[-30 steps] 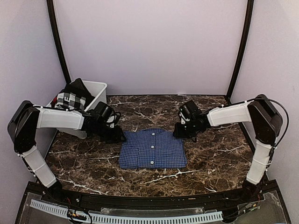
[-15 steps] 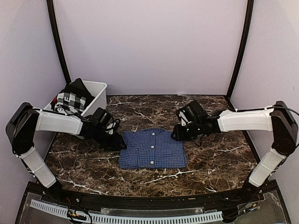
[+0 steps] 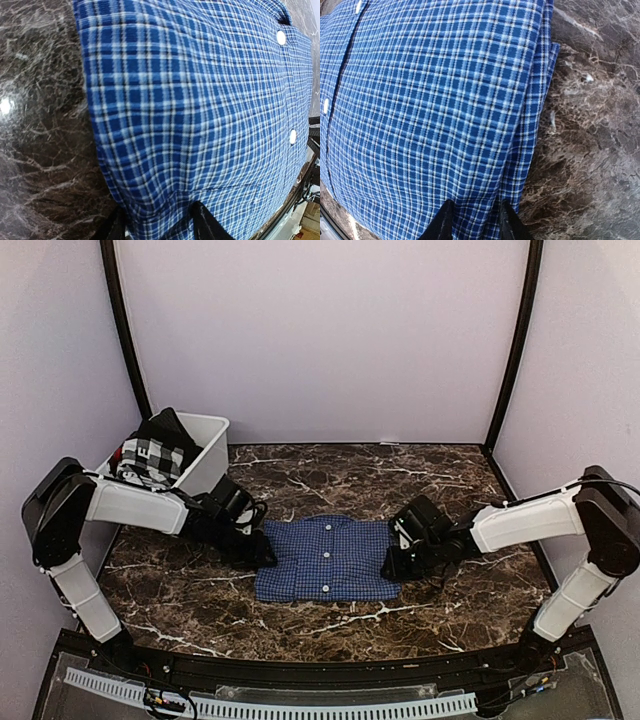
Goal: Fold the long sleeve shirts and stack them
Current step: Pick up the square-folded shirt from the center of the board.
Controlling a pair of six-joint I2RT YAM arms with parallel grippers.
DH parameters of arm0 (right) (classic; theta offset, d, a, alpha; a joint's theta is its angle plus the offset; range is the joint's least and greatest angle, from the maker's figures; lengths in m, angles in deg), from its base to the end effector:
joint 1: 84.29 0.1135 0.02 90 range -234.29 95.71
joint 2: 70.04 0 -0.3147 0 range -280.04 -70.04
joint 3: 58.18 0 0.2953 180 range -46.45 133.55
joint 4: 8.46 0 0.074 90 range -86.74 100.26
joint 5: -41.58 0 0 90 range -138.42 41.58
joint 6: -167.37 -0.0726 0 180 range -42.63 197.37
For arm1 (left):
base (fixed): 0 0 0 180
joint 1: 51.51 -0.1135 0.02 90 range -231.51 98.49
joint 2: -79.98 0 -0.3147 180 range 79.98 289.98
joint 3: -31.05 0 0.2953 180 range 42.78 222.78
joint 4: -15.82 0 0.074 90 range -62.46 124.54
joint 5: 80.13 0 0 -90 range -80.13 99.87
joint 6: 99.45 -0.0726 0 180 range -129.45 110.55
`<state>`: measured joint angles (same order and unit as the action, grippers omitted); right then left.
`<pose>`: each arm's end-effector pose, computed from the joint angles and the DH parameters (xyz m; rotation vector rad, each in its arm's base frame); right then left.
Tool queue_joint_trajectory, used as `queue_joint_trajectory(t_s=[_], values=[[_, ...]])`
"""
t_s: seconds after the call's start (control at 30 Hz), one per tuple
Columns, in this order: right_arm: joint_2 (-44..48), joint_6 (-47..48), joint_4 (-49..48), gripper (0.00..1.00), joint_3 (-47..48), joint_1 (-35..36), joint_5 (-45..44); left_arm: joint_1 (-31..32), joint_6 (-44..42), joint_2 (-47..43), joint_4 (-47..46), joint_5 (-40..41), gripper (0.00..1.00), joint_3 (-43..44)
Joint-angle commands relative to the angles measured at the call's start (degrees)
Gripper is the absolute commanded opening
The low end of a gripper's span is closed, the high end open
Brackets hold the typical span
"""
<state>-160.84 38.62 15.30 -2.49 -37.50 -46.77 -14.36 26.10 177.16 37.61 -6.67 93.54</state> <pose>0.2325 0.2505 0.1329 -0.2009 2.7033 0.5414 0.2915 -0.2468 0.1380 0.1573 2.7231 -0.8054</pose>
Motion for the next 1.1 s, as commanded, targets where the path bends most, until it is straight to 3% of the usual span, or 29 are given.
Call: queue_joint_trajectory(t_s=[0.0,0.23,0.4,0.47,0.77,1.07], values=[[1.9,-1.6,-1.9,0.29,-1.5,0.3,-0.6,1.2,1.6,3.5,2.2,1.7,0.44,-0.5],[3.2,-1.6,-1.5,0.3,-0.4,0.3,-1.3,1.4,6.2,5.6,-2.6,-2.1,0.29,-2.0],[3.7,-1.3,-0.4,0.3,1.6,0.3,-1.5,1.4,8.1,4.3,-5.4,-2.7,0.04,-2.4],[4.0,-1.1,0.3,0.31,2.5,0.3,-3.2,1.4,7.6,2.8,-3.8,-1.5,0.0,-1.2],[4.3,0.0,2.1,0.31,7.2,0.3,-5.0,-2.5,-2.6,-6.9,12.2,1.7,0.0,6.3],[-2.1,0.0,-1.4,0.27,13.3,1.7,-2.5,-6.5,-12.1,-13.2,24.5,1.3,0.0,13.5]])
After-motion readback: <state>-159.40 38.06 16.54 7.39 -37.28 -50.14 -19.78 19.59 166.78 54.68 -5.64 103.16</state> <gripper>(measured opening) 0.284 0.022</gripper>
